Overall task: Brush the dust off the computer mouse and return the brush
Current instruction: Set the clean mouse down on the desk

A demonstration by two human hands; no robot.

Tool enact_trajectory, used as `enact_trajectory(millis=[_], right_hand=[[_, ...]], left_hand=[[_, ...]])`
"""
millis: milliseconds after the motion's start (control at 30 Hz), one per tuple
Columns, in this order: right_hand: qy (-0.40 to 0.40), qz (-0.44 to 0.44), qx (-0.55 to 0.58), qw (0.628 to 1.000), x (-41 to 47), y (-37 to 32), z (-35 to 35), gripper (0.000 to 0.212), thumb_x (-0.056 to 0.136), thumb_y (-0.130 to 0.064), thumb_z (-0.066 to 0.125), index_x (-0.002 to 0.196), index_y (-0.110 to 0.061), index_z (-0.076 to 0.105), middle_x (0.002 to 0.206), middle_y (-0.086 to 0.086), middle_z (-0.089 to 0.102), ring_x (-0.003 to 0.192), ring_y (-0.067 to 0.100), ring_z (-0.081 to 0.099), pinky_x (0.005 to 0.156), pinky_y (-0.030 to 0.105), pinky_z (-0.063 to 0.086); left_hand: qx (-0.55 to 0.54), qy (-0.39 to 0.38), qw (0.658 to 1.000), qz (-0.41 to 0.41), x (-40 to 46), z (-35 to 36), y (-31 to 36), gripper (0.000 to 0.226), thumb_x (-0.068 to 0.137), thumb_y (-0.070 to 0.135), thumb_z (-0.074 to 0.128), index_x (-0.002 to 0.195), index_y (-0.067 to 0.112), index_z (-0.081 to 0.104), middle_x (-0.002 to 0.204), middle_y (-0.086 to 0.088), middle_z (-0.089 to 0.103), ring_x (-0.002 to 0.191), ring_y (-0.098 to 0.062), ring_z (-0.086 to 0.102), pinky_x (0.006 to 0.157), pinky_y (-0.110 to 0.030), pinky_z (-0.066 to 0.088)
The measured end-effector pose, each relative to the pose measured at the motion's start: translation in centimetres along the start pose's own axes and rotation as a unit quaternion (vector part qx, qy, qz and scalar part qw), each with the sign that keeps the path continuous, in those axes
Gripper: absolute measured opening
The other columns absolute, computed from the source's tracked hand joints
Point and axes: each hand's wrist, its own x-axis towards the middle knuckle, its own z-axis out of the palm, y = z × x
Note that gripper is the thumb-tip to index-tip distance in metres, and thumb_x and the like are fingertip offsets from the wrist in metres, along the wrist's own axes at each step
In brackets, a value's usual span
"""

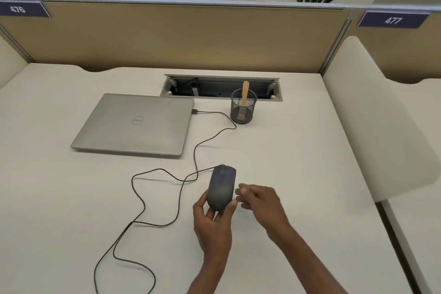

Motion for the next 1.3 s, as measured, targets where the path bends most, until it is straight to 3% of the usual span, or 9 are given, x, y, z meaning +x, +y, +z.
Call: enact_trajectory(millis=[67,200,333,433,533,700,767,933,1300], right_hand=[[-0.010,-0.004,0.031,0.999,-0.4,0.2,0.4,0.024,0.103,-0.016,0.057,0.121,-0.014,0.073,0.113,-0.001,0.076,0.096,0.008,0.074,0.079,0.017,0.059],[-0.016,-0.025,0.031,0.999,-0.8,0.3,1.5,0.036,0.102,-0.006,0.052,0.098,-0.033,0.076,0.100,-0.005,0.080,0.097,0.012,0.075,0.079,0.021,0.060],[0.017,-0.012,0.009,1.000,0.0,1.3,2.3,0.024,0.099,-0.006,0.055,0.096,-0.010,0.078,0.094,0.011,0.078,0.094,0.032,0.072,0.089,0.048,0.057],[0.031,0.000,0.025,0.999,0.5,1.6,2.7,0.024,0.098,-0.005,0.055,0.097,-0.008,0.078,0.094,0.016,0.076,0.082,0.031,0.069,0.084,0.045,0.058],[0.026,0.005,0.024,0.999,0.9,1.9,2.7,0.027,0.099,-0.004,0.052,0.101,-0.008,0.079,0.098,0.014,0.078,0.093,0.032,0.072,0.089,0.046,0.057],[0.018,0.018,0.010,1.000,1.5,2.3,2.4,0.027,0.100,-0.002,0.051,0.097,-0.003,0.078,0.092,0.020,0.076,0.075,0.022,0.066,0.079,0.038,0.059],[0.016,0.019,-0.010,1.000,1.7,2.7,2.4,0.026,0.099,-0.002,0.050,0.095,0.004,0.074,0.080,0.024,0.069,0.071,0.020,0.057,0.071,0.034,0.050],[0.010,0.026,-0.044,0.999,2.1,2.8,2.4,0.023,0.096,0.000,0.049,0.084,0.012,0.064,0.064,0.011,0.054,0.064,0.020,0.045,0.067,0.031,0.039],[0.014,0.023,-0.091,0.996,2.5,2.6,2.5,0.037,0.097,-0.003,0.048,0.060,-0.010,0.054,0.061,0.006,0.052,0.059,0.018,0.043,0.059,0.029,0.035]], left_hand=[[0.014,-0.006,1.000,0.002,0.0,-0.1,-0.3,0.060,0.069,0.012,0.092,0.115,0.031,0.058,0.114,0.014,0.071,0.095,-0.003,0.074,0.072,-0.017,0.059],[0.050,-0.021,0.999,0.008,0.1,-0.5,-0.9,0.064,0.072,0.014,0.090,0.124,0.029,0.057,0.120,0.016,0.068,0.098,0.001,0.072,0.073,-0.015,0.058],[0.091,-0.028,0.995,0.007,0.7,-0.8,-1.5,0.072,0.069,0.017,0.092,0.133,0.026,0.058,0.119,0.006,0.072,0.099,-0.007,0.073,0.082,-0.024,0.060],[0.128,-0.026,0.991,0.020,1.2,-1.1,-1.9,0.071,0.067,0.021,0.093,0.130,0.025,0.062,0.116,0.010,0.072,0.103,-0.010,0.071,0.091,-0.034,0.058],[0.169,-0.032,0.985,0.033,1.6,-1.2,-2.2,0.068,0.068,0.026,0.093,0.129,0.024,0.063,0.114,0.011,0.071,0.102,-0.013,0.069,0.091,-0.036,0.058],[0.201,-0.033,0.978,0.045,1.7,-1.1,-2.3,0.066,0.066,0.028,0.094,0.126,0.025,0.065,0.108,0.016,0.069,0.098,-0.012,0.066,0.084,-0.025,0.052],[0.212,-0.031,0.976,0.048,1.7,-1.1,-2.5,0.064,0.065,0.027,0.094,0.123,0.024,0.067,0.105,0.014,0.069,0.095,-0.012,0.065,0.080,-0.022,0.050],[0.233,-0.026,0.971,0.057,1.8,-1.1,-2.7,0.062,0.064,0.025,0.094,0.120,0.021,0.068,0.102,0.010,0.070,0.090,-0.012,0.062,0.075,-0.017,0.045],[0.249,-0.038,0.965,0.077,1.8,-1.3,-2.6,0.062,0.064,0.023,0.095,0.120,0.022,0.066,0.107,0.007,0.062,0.093,-0.015,0.063,0.077,-0.017,0.047]])
